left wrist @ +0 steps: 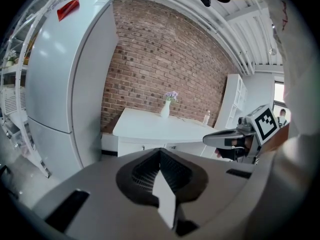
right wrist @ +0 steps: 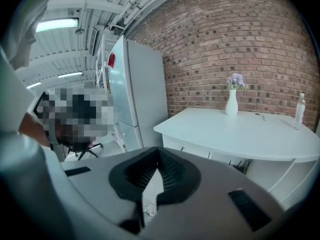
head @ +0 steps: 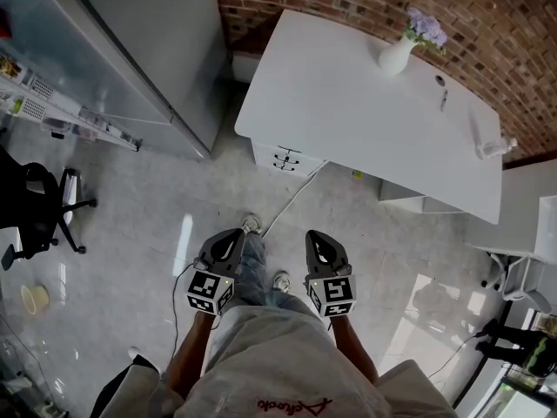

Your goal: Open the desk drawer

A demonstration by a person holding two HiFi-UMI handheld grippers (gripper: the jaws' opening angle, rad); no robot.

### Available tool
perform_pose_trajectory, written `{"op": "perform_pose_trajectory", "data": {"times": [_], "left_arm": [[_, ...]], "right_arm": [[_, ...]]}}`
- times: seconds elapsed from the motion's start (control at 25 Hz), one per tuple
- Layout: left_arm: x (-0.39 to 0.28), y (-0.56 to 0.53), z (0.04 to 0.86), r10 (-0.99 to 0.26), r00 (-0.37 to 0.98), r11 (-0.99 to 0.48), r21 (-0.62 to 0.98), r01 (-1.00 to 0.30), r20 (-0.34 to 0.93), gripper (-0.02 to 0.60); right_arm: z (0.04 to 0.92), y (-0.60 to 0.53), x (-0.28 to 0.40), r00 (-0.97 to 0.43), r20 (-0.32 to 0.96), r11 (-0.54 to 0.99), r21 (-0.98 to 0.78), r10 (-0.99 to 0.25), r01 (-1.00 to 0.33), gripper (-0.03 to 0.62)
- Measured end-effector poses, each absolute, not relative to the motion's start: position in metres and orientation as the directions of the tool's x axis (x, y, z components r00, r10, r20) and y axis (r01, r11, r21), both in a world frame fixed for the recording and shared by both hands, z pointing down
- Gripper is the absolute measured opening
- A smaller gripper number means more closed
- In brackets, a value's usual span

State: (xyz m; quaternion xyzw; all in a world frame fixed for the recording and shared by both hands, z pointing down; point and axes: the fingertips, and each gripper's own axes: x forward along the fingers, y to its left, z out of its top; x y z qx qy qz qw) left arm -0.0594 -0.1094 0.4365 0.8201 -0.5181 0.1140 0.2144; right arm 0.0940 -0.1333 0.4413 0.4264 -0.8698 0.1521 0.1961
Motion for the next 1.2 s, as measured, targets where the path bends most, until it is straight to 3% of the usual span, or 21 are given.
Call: {"op": "perform_pose_trajectory", "data": {"times": [1.2], "left_arm": [[-0.03, -0.083, 0.606, -0.697, 0.51, -0.387, 0.335, -0.859, 0.504, 0.012]], "right_arm": [[0.637, -0.092, 0.093, -0.524, 0.606, 0.54, -0.177, -0.599, -0.823, 0.017]]}}
